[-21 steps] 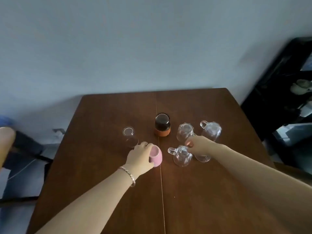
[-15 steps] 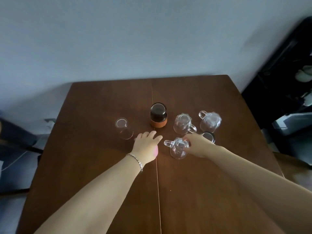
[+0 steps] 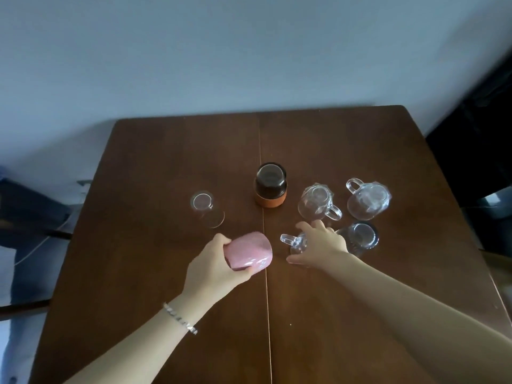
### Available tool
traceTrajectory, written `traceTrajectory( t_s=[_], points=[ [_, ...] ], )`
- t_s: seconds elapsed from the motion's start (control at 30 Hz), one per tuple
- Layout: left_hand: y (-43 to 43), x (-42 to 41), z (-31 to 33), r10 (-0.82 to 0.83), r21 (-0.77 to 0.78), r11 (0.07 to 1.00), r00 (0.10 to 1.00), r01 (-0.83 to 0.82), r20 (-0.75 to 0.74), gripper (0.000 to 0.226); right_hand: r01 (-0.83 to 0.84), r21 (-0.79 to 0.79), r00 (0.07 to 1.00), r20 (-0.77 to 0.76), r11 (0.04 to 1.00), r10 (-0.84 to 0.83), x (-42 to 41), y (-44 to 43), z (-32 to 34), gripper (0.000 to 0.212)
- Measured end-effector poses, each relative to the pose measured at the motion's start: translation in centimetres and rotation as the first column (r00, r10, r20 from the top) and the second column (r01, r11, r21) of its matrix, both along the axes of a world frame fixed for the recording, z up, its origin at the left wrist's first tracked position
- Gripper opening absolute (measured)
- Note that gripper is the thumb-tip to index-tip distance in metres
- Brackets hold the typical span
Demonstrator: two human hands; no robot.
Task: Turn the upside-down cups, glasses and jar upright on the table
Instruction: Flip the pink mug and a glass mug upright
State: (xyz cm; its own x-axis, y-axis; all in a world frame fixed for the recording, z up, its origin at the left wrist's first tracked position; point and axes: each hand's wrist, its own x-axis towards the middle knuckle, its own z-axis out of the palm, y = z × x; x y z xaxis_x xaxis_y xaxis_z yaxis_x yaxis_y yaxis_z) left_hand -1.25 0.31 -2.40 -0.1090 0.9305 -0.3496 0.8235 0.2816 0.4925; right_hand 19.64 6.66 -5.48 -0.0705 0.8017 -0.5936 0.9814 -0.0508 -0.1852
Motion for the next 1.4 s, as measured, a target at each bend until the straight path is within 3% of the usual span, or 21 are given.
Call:
traceTrajectory(
  t_s=[0.1, 0.2, 0.3, 0.4, 0.47, 0.57, 0.63, 0.77, 0.93, 1.17, 1.4],
  points=[
    [-1.3, -0.8, 0.0, 0.199, -0.069, 0.980, 0.961, -0.189, 0.193, 0.066, -0.002, 0.007, 0.999, 0.046, 1.000, 0.002, -0.4, 0.2, -0.9, 0.077],
    [-1.2, -1.2, -0.4, 0.355, -0.222, 0.930, 0.875, -0.294, 0.330, 0.083, 0.064, 0.070, 0.996, -0.058, 0.995, -0.060, 0.3, -0.4, -1.1, 0.063],
    [-0.9, -0.9, -0.8, 0.437, -0.374, 0.884, 0.778, -0.279, 0.452, 0.082, 0.241, 0.096, 0.937, -0.282, 0.966, -0.206, 1.0, -1.3, -0.2, 0.061],
    [-0.7, -0.5, -0.6, 0.552, -0.519, 0.819, 0.584, -0.245, 0.595, 0.064, 0.359, 0.102, 0.849, -0.449, 0.928, -0.279, 1.6, -1.8, 1.2, 0.065],
    [-0.5, -0.5, -0.3, 0.567, -0.545, 0.812, 0.510, -0.209, 0.648, 0.058, 0.410, 0.119, 0.804, -0.516, 0.904, -0.297, 1.9, -2.1, 2.1, 0.065],
    [-0.4, -0.5, -0.2, 0.529, -0.507, 0.842, 0.470, -0.186, 0.706, 0.066, 0.453, 0.136, 0.761, -0.574, 0.881, -0.302, 2.3, -2.8, 3.2, 0.059],
    [-0.2, -0.2, -0.6, 0.501, -0.448, 0.864, 0.494, -0.232, 0.711, 0.074, 0.453, 0.134, 0.754, -0.585, 0.881, -0.299, 2.3, -3.2, 3.8, 0.057],
    [1.1, 0.9, -2.4, 0.413, -0.191, 0.903, 0.656, -0.385, 0.632, 0.083, 0.507, 0.086, 0.708, -0.609, 0.858, -0.358, 1.8, -3.7, 4.1, 0.066],
    [1.9, 1.6, -6.8, 0.369, 0.042, 0.866, 0.694, -0.498, 0.619, 0.093, 0.587, 0.016, 0.621, -0.651, 0.809, -0.437, 1.4, -4.3, 3.3, 0.051],
    [1.1, 1.4, -9.6, 0.322, 0.154, 0.833, 0.693, -0.531, 0.645, 0.091, 0.585, -0.039, 0.587, -0.669, 0.810, -0.456, 1.4, -4.4, 2.3, 0.034],
    [-0.8, -0.5, -10.4, 0.231, 0.212, 0.875, 0.760, -0.436, 0.607, 0.090, 0.567, 0.118, 0.675, -0.634, 0.816, -0.377, 0.5, -4.0, 2.6, 0.043]
  ],
)
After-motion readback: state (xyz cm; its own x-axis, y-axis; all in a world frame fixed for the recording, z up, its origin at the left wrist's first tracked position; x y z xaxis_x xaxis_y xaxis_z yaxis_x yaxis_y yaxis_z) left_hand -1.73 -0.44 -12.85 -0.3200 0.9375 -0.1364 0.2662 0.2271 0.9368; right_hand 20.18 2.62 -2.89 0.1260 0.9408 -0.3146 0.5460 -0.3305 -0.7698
